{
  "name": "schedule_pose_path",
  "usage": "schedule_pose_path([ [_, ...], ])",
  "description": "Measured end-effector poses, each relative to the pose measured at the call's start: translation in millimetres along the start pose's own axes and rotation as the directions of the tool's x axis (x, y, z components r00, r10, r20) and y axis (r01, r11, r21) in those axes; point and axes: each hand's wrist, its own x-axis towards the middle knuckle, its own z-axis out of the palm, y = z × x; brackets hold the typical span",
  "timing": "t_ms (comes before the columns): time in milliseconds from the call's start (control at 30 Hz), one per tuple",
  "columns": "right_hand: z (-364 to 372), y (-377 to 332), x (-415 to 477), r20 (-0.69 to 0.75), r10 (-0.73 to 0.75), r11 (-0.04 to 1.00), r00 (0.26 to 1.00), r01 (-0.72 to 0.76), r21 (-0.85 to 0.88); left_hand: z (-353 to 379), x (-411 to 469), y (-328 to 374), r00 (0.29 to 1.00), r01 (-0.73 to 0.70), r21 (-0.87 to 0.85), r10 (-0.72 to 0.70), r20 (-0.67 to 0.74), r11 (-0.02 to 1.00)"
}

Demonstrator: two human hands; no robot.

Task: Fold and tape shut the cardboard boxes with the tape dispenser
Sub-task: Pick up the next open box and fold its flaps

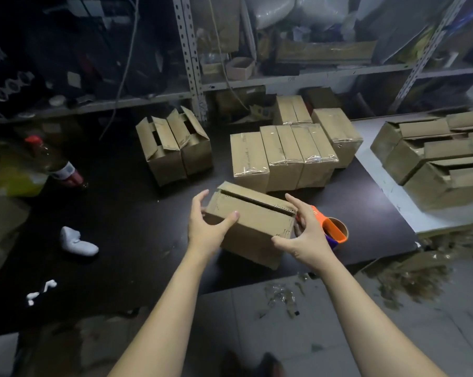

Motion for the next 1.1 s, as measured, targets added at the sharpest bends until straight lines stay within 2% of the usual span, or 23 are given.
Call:
schedule_pose_path([
  [100,3,10,-6,-0.049,0.043,0.999,0.998,-0.042,0.027,4,-3,-19,0.998,0.027,0.040,-0.029,0.049,0.999],
  [233,1,23,-11,-0.063,0.048,0.990,0.997,-0.056,-0.127,16,-13,-42,0.989,0.014,0.146,-0.035,0.142,0.989],
  [367,-4,29,-12,-0.063,0.062,0.985,0.996,-0.072,-0.159,26,-19,-46,0.995,-0.004,0.311,-0.028,0.099,0.950],
  [433,-4,31,-9,-0.174,0.087,0.995,0.981,-0.092,-0.024,29,-18,-46,0.999,0.012,0.348,-0.027,0.039,0.937],
  [500,-6,30,-5,-0.354,0.148,0.989,0.923,-0.137,0.055,34,-19,-45,0.999,0.035,0.358,-0.032,-0.015,0.933],
  [533,-9,30,-3,-0.428,0.172,0.983,0.887,-0.181,0.020,36,-20,-44,0.999,0.049,0.358,-0.037,-0.039,0.932],
  [600,-15,34,2,-0.501,0.181,0.942,0.846,-0.295,-0.159,41,-24,-44,0.996,0.073,0.353,-0.047,-0.082,0.933],
  [667,-23,43,11,-0.491,0.189,0.856,0.850,-0.388,-0.342,46,-28,-42,0.992,0.086,0.351,-0.048,-0.117,0.932],
  [767,-29,60,27,-0.410,0.284,0.725,0.867,-0.473,-0.500,56,-32,-38,0.983,0.120,0.336,-0.063,-0.174,0.934],
  [933,-36,87,40,-0.398,0.322,0.625,0.859,-0.509,-0.592,68,-32,-30,0.974,0.135,0.328,-0.065,-0.217,0.935],
  [1100,-50,93,50,-0.393,0.366,0.544,0.843,-0.537,-0.645,70,-25,-26,0.980,0.118,0.425,-0.038,-0.193,0.897],
])
